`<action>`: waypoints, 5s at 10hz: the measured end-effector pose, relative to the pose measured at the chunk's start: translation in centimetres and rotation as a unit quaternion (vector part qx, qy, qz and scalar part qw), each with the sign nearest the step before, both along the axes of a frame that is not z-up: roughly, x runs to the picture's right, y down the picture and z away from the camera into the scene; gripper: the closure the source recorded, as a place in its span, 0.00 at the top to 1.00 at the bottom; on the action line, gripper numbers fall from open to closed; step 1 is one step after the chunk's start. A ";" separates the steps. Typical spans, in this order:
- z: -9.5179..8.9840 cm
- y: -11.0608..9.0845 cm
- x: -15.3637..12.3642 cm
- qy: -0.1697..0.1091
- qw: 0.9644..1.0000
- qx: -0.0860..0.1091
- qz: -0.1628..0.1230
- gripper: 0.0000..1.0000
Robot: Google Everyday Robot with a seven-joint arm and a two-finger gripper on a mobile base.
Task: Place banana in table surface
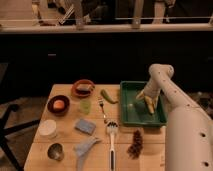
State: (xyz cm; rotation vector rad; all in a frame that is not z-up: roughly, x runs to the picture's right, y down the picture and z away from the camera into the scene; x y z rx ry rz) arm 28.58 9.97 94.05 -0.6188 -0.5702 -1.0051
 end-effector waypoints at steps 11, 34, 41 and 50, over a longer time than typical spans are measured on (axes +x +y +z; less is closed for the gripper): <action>1.0 0.7 1.1 0.007 1.000 -0.027 0.004 0.33; -9.3 -1.8 -4.5 0.080 0.996 0.012 -0.037 0.00; -15.5 0.0 -3.0 0.131 0.990 0.039 0.040 0.00; -17.6 2.2 -2.5 0.136 0.988 0.040 0.058 0.00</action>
